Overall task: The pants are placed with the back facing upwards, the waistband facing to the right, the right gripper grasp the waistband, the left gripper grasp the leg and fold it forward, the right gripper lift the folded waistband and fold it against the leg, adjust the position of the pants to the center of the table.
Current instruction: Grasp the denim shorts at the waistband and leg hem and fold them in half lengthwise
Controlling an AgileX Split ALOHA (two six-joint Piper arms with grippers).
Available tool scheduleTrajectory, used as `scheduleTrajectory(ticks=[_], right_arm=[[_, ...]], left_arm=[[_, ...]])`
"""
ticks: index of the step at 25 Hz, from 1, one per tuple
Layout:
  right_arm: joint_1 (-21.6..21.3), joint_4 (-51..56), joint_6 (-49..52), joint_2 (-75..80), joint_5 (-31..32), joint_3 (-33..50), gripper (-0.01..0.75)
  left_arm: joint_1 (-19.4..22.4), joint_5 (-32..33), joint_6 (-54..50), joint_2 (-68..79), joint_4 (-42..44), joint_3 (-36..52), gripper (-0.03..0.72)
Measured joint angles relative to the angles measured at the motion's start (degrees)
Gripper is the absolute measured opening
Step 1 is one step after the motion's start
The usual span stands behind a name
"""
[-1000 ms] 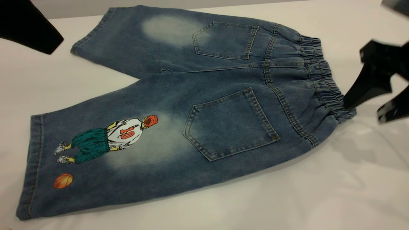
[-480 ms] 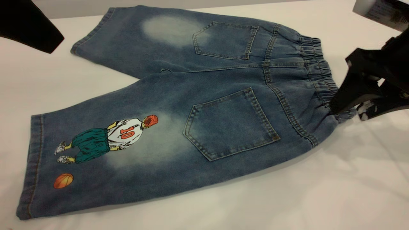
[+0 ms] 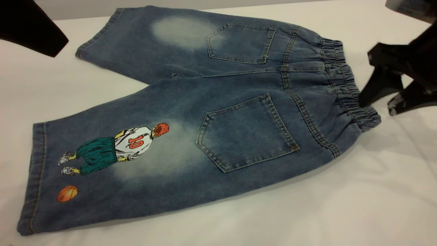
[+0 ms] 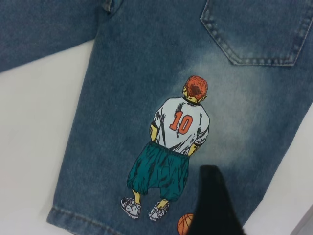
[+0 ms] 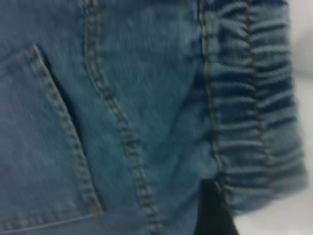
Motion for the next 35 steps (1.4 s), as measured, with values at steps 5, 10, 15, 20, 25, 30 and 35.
scheduleTrajectory(ticks=[5, 10, 15, 20, 25, 30, 35], right_arm=[[-0.1, -2.0, -0.8, 3.1, 1.3, -3.7, 0.379], [-0.1, -3.4, -0.2, 6.6, 5.6, -6.1, 0.379], [-0.1, -8.0, 2.1, 6.6, 2.2, -6.3, 0.379], [-0.1, -14.6, 3.2, 6.6, 0.6, -6.3, 0.378], [0.0, -15.9, 2.5, 6.6, 0.2, -6.3, 0.378], [0.0, -15.8, 1.1, 7.3, -0.8, -6.3, 0.378], [0.0, -15.6, -0.2, 10.3, 1.6, -7.9, 0.378]], left_arm=[[0.0, 0.0, 0.0, 0.0, 0.0, 0.0, 0.435], [0.0, 0.3, -0.2, 0.0, 0.0, 0.0, 0.435], [0.0, 0.3, -0.2, -0.1, -0.2, 0.0, 0.435], [0.0, 0.3, -0.3, -0.1, -0.4, 0.0, 0.435], [0.0, 0.3, -0.3, -0.1, -0.4, 0.0, 0.435], [0.0, 0.4, -0.3, -0.1, -0.4, 0.0, 0.435], [0.0, 0.6, -0.4, -0.1, -0.4, 0.0, 0.435]])
